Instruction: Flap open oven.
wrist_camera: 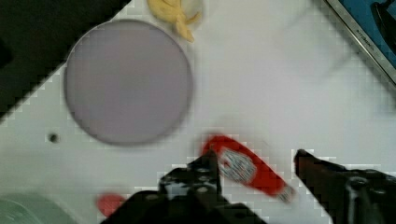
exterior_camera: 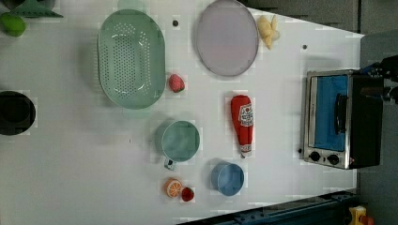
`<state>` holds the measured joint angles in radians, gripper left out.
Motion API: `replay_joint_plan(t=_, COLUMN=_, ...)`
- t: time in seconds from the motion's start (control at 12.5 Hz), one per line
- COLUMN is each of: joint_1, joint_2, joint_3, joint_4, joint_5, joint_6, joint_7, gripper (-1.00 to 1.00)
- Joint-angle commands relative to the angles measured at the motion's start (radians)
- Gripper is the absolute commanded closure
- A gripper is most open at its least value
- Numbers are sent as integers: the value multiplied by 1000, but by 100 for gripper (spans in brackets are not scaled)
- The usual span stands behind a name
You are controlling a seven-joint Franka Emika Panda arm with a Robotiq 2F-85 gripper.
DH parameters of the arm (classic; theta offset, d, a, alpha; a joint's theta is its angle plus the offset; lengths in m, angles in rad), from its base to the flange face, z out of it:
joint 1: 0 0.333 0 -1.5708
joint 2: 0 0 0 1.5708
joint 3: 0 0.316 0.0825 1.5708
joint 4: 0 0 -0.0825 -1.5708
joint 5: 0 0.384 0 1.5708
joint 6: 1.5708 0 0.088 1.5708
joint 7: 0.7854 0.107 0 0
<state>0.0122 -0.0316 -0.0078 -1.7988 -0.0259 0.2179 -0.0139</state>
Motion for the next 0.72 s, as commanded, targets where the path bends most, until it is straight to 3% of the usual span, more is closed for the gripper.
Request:
replay_joint_plan(t=0.08, joint_1=-44, joint_2=-402, joint_3=-27, joint_4=-263, joint_5=19, joint_6=-155, joint_7=94, gripper=-58)
replay_joint_plan(t=0.24, joint_1=-44, joint_2=-402, joint_3=-27, joint_4=-263, joint_5=19, joint_6=-155, joint_7=94, gripper=-100)
replay_joint_plan(t=0.4, joint_1=-44, joint_2=-402, joint_3=-27, joint_4=-263, joint_5=19, joint_6=-155, joint_7=94, gripper=-100)
replay_joint_plan(t=0.48, joint_1=-44, joint_2=-402, joint_3=-28, joint_4=-263, joint_5=19, joint_6=-155, joint_7=94, gripper=-90)
replay_joint_plan(t=0.72, joint_1=-44, joint_2=-400, joint_3=-29, joint_4=-265, joint_5=19, joint_6=-152, joint_7=94, gripper=-14)
